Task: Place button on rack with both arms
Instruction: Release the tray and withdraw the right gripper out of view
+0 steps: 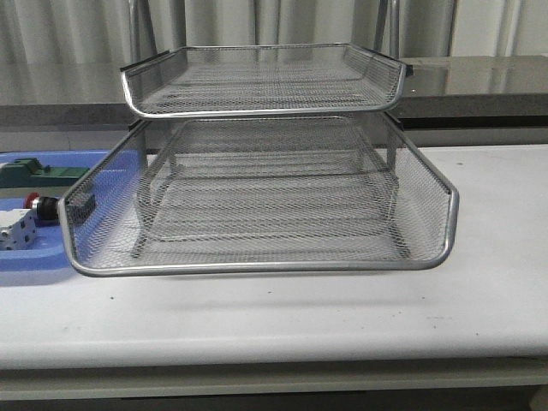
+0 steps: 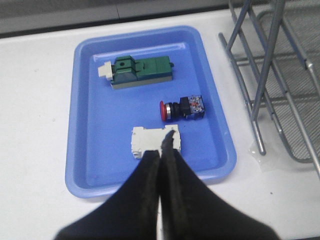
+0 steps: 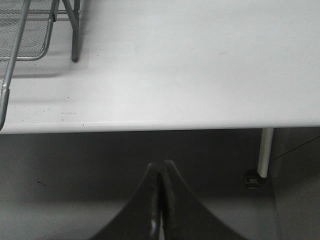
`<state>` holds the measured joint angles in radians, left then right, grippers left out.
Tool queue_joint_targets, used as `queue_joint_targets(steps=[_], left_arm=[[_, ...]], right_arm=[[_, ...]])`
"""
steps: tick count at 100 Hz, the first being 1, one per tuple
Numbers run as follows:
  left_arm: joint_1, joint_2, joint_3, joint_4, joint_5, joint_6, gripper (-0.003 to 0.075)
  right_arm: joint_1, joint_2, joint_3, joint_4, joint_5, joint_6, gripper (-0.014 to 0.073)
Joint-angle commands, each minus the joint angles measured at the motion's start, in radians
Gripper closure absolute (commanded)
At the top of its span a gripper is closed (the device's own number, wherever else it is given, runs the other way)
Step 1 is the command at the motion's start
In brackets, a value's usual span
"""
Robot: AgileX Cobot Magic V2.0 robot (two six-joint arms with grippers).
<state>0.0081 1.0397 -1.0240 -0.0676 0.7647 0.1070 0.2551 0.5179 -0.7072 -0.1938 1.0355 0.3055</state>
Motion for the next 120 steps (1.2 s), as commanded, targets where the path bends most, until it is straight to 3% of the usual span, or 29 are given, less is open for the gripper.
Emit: queue_joint_targets(steps=[1,28,38,47,64,71,120], left_arm=[[0.003,0.075,-0.081,0.000,-0.019,0.037,0.0741],[0.003,0.237,-0.166,0.000,0.028,0.085,0.0735],[0.003,0.259,-0.167,0.000,0.026,0.087,0.0675],[0.003,0.259,-0.167,0.000,0.026,0.087,0.0563],[0.003,0.259,-0.167,0.000,0.026,0.087,0.0231],[0.003,0.259,-0.167,0.000,0.026,0.087,0.0153],[0.003,0.265,-0.167,-0.074,-0.048,0.087,0.0176]], right_arm=[[0.001,0.006,-0.033,-0.028,-0.048,0.001,0.0664],[0.001,0.006,-0.033,-0.028,-0.048,0.001,0.0664],[0.001,0.006,-0.033,-0.028,-0.048,0.001,0.0664],[0.001,0.006,-0.033,-0.028,-0.048,0.001,0.0664],[0.001,0.006,-0.033,-0.028,-0.048,0.001,0.0664],[0.001,0.006,-0.033,-0.028,-0.048,0.001,0.0664],[0.001,0.006,-0.033,-0.028,-0.048,0.001,0.0664]])
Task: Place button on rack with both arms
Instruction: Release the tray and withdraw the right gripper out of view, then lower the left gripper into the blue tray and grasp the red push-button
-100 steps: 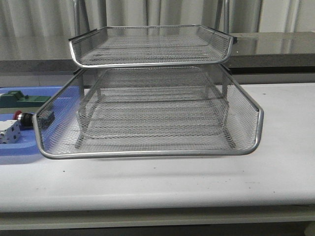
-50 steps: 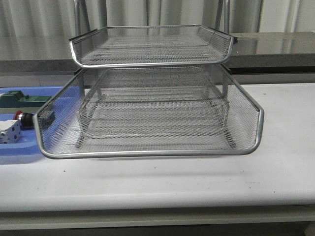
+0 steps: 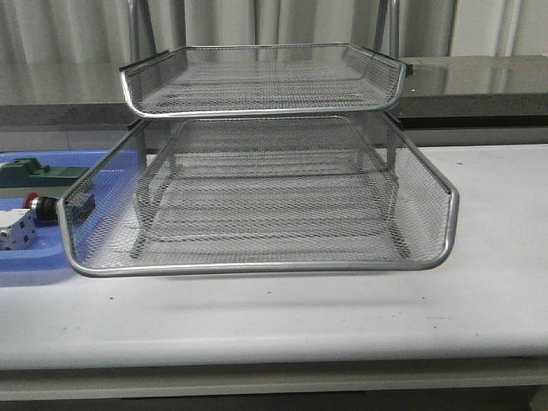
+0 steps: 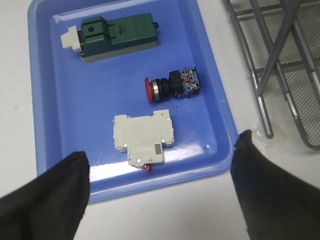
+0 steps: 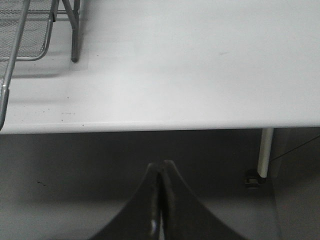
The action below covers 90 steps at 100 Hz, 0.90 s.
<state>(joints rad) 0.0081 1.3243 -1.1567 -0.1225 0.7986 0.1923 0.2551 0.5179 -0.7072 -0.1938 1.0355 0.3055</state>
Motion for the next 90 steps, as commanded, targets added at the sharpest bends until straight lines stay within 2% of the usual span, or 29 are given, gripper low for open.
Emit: queue_joint_targets(steps=[1,13,58,90], left_arm=[[0.003,-0.019,-0.034,-0.019,-0.088,0.002,0.0176],[0.003,0.023,-0.061,-0.017,-0.099,0.010,0.0176],[0.002,0.382,-0.388,-0.067,0.089,0.450,0.0176],[0.000,0.593,-0.540,-0.072,0.181,0.615,0.0176]], right_arm=[[0.001,0.006,-0.033,-0.028,-0.048,0.001,0.0664],[0.001,0.006,-0.033,-0.028,-0.048,0.001,0.0664],[0.001,0.006,-0.033,-0.028,-0.048,0.001,0.0664],[0.001,0.006,-0.033,-0.028,-0.048,0.001,0.0664]])
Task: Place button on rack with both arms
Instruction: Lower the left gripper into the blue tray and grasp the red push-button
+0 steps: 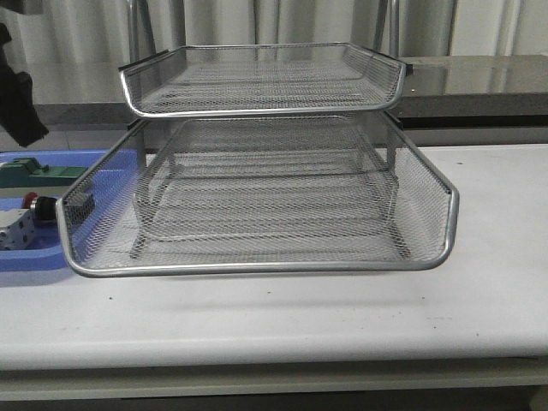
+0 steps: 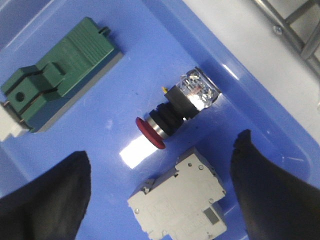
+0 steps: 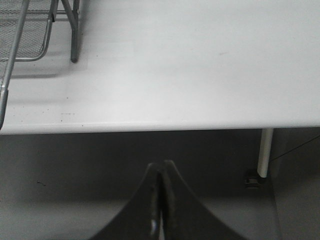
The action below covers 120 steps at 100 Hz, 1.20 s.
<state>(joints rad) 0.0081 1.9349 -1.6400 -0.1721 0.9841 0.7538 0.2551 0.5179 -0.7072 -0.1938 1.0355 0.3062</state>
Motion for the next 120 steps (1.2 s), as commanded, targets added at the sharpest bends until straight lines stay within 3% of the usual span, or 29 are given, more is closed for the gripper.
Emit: queue_joint_targets(steps=[1,22,48,120], left_arm=[[-0.002,-0.011,-0.058,-0.022,-0.002,0.063,0.0176],[-0.036,0.051,-0.087,-0.018,-0.015,0.203,0.0176],[-0.095,0.094,-0.092,0.040,-0.058,0.277,0.0176],[-0.102,0.209,-0.146,0.101,-0.082,0.277,0.0176]], right_arm=[[0.001,0.006,-0.033,-0.028,-0.048,0.000,0.0664],[0.001,0.006,-0.033,-0.028,-0.048,0.000,0.0664],[0.001,0.006,-0.033,-0.028,-0.048,0.000,0.0664],[0.001,0.006,-0.033,-0.028,-0.048,0.000,0.0664]])
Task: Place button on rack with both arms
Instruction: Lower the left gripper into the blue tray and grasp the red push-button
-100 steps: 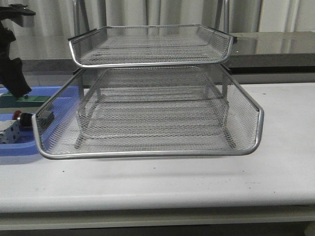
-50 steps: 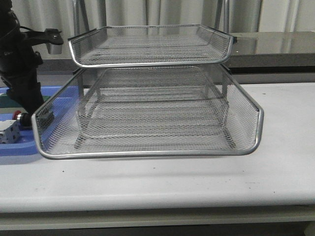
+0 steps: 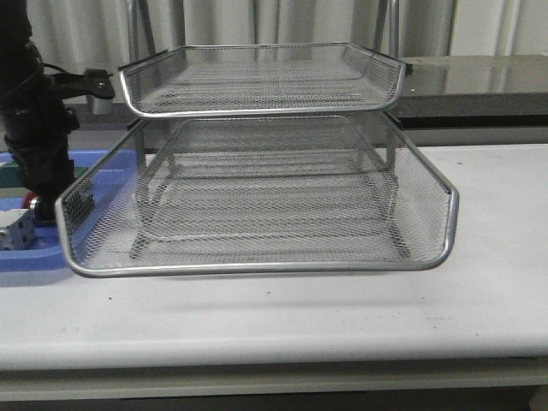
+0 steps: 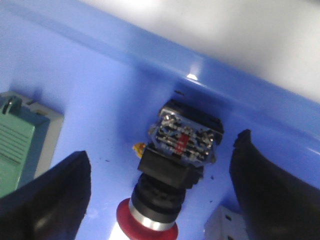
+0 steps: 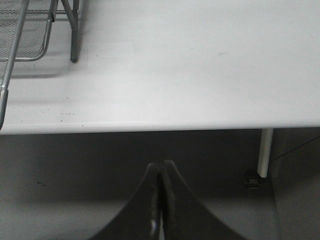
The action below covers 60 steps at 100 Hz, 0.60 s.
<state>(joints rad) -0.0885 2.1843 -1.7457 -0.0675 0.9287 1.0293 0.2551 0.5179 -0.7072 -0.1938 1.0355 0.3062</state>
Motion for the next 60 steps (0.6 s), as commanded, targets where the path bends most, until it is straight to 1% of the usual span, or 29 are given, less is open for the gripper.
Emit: queue_joint_targets(steps=[1,60], left_arm=[[-0.005,-0.039,-0.040,-0.004,-0.026,0.002,0.0176],[-0.005,0.036,-0.040,-0.011,-0.033,0.002,0.0176]], right_arm=[[0.001,0.006,-0.033,-0.028,-0.048,0.000,0.0664],[0.001,0.006,-0.033,-0.028,-0.048,0.000,0.0664]])
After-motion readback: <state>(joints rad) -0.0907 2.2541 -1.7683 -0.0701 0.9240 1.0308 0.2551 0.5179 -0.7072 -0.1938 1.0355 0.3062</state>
